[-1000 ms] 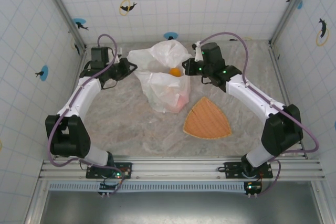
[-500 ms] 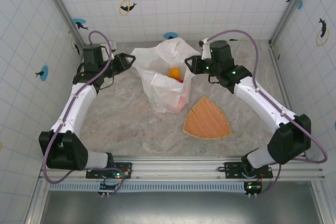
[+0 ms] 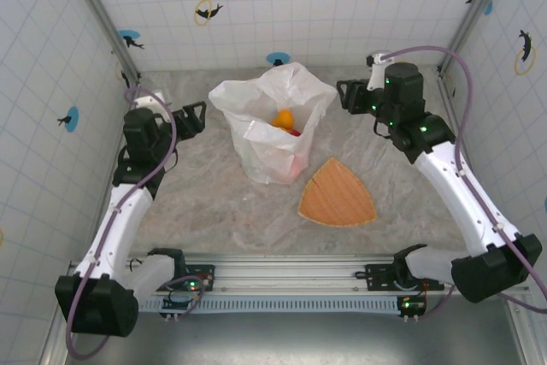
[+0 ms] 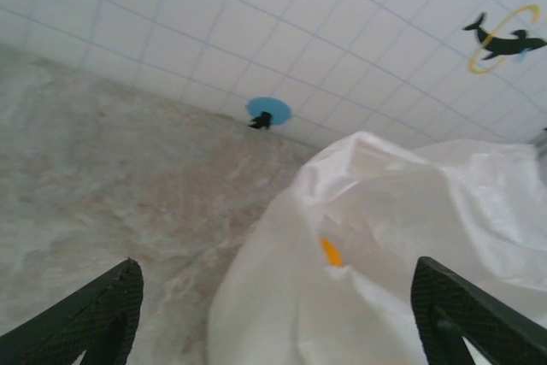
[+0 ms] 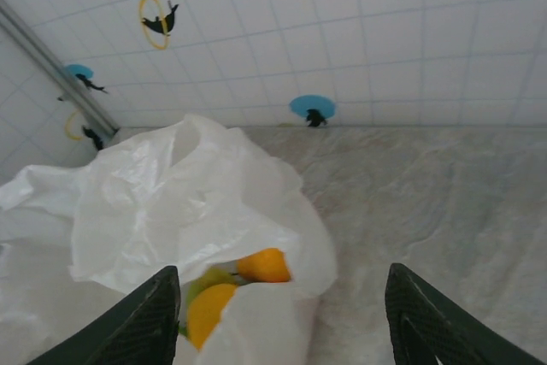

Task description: Place the fruits into the plastic bag

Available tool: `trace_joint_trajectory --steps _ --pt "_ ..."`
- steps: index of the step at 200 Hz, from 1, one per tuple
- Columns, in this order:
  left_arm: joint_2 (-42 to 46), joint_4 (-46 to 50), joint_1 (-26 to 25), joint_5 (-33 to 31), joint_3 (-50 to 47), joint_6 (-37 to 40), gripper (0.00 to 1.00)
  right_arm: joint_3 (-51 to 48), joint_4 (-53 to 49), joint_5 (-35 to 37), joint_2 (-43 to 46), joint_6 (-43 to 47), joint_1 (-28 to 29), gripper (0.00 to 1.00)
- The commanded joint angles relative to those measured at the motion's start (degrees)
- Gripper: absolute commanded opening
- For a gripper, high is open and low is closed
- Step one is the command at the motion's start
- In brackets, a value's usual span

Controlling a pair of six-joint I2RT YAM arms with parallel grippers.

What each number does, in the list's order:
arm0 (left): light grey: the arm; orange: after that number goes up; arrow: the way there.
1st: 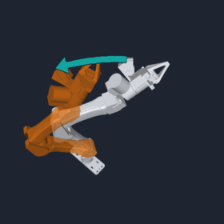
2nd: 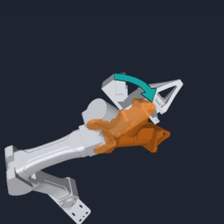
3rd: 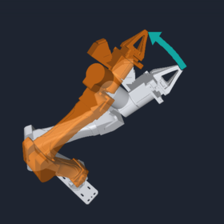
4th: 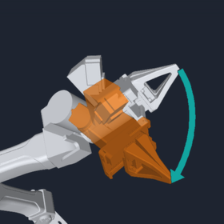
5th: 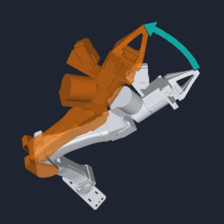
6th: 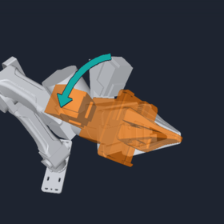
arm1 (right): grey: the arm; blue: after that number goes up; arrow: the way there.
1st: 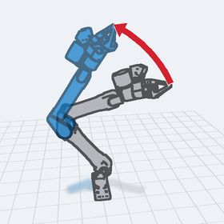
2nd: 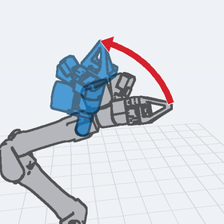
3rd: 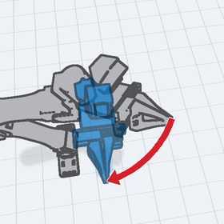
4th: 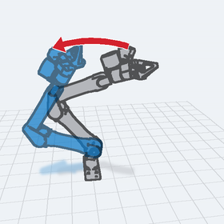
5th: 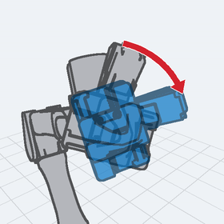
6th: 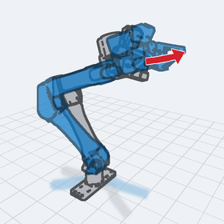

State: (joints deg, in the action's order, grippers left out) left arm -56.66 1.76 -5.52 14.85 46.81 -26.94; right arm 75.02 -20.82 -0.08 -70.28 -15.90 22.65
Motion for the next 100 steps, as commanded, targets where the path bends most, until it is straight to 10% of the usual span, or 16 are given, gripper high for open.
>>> trace_joint_trajectory --steps 1,41,100 --pt "2.9 -3.6 0.4 -10.2 -5.5 1.0 0.89 -2.1 -2.6 8.2 3.4 4.2 -1.7 0.71" --pt "4.0 -5.0 0.4 -21.1 -12.5 0.6 0.98 -12.4 0.2 15.0 7.4 4.3 -7.2 1.0" --pt "0.8 -14.3 0.4 -33.7 -20.6 2.6 0.98 -30.8 12.4 21.8 7.9 2.1 -13.1 1.0"
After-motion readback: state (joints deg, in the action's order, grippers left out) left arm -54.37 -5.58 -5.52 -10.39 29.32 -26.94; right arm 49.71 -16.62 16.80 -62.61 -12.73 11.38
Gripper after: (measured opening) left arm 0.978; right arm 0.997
